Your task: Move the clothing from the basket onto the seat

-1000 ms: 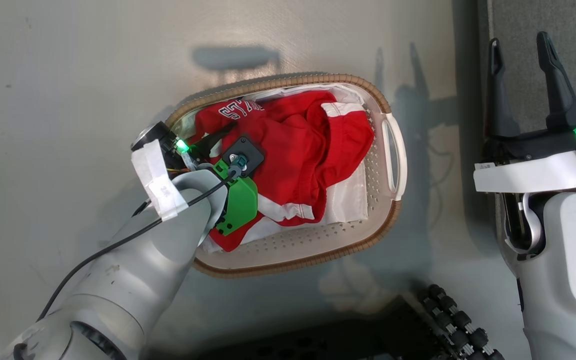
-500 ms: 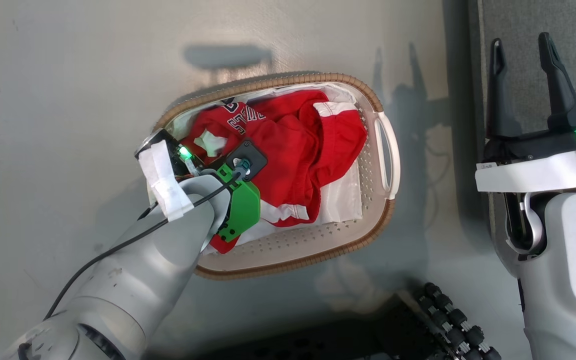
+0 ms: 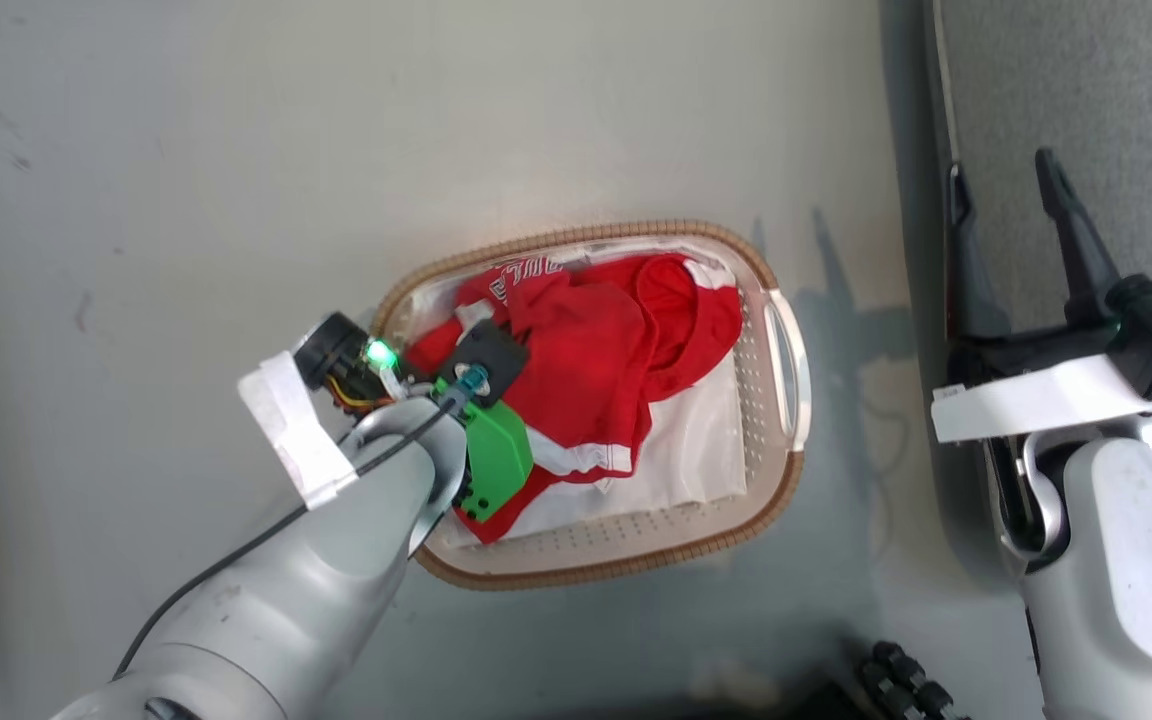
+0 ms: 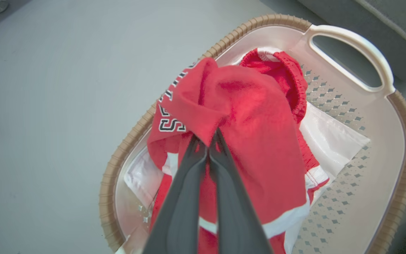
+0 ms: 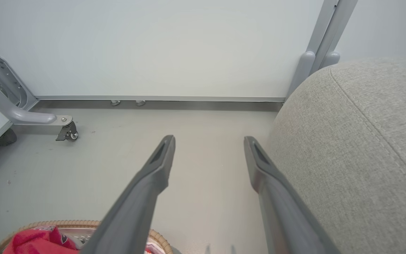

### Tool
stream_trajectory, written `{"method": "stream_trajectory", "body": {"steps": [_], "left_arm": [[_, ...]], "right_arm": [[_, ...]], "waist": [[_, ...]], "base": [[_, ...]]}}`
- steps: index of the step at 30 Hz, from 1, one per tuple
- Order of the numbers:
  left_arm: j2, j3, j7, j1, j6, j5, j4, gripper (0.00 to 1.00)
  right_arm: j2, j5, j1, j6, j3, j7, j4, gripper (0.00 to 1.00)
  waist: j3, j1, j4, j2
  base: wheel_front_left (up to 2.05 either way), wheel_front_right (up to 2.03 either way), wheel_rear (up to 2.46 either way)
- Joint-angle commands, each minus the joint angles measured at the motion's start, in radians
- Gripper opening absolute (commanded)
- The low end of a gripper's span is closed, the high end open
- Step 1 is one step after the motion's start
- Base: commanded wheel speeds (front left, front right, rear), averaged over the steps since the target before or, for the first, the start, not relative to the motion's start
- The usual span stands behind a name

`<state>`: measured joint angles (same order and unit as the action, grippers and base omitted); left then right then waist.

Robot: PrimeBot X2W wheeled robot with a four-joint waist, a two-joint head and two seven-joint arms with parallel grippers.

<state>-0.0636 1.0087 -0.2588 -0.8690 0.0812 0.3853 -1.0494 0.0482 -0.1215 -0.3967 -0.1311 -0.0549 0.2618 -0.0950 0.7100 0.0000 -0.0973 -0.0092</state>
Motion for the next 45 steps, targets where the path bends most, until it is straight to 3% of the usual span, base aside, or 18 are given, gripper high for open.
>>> {"method": "stream_trajectory", "body": {"steps": [1, 8, 21, 36, 45], "left_arm": [[-0.014, -0.017, -0.007, 0.010, -0.009, 0.009, 0.039, 0.00], [-0.104, -0.076, -0.007, 0.077, -0.019, -0.030, 0.257, 0.00], [-0.239, -0.079, 0.022, 0.073, 0.004, -0.066, 0.450, 0.00], [-0.303, -0.112, 0.173, -0.058, -0.014, -0.058, 0.673, 0.00], [-0.287, -0.114, 0.215, -0.108, -0.019, -0.049, 0.715, 0.00]], "right_arm": [[0.004, 0.010, 0.025, 0.001, -0.005, 0.005, -0.009, 1.00], [0.004, 0.026, 0.116, 0.001, 0.011, 0.005, -0.057, 1.00], [0.004, 0.007, 0.256, 0.001, 0.067, 0.005, -0.107, 1.00], [0.004, 0.005, 0.297, 0.001, 0.121, 0.005, -0.085, 1.00], [0.004, 0.002, 0.221, 0.001, 0.267, 0.005, -0.069, 1.00]], "waist": [[-0.112, 0.0000, 0.053, 0.0092], [-0.297, 0.0000, 0.097, 0.0092], [-0.605, 0.0000, 0.094, 0.0092], [-0.693, 0.0000, 0.053, 0.0092], [-0.695, 0.0000, 0.065, 0.0092]], "base": [[0.00, 0.00, 0.00], [0.00, 0.00, 0.00], [0.00, 0.00, 0.00], [0.00, 0.00, 0.00], [0.00, 0.00, 0.00]]}}
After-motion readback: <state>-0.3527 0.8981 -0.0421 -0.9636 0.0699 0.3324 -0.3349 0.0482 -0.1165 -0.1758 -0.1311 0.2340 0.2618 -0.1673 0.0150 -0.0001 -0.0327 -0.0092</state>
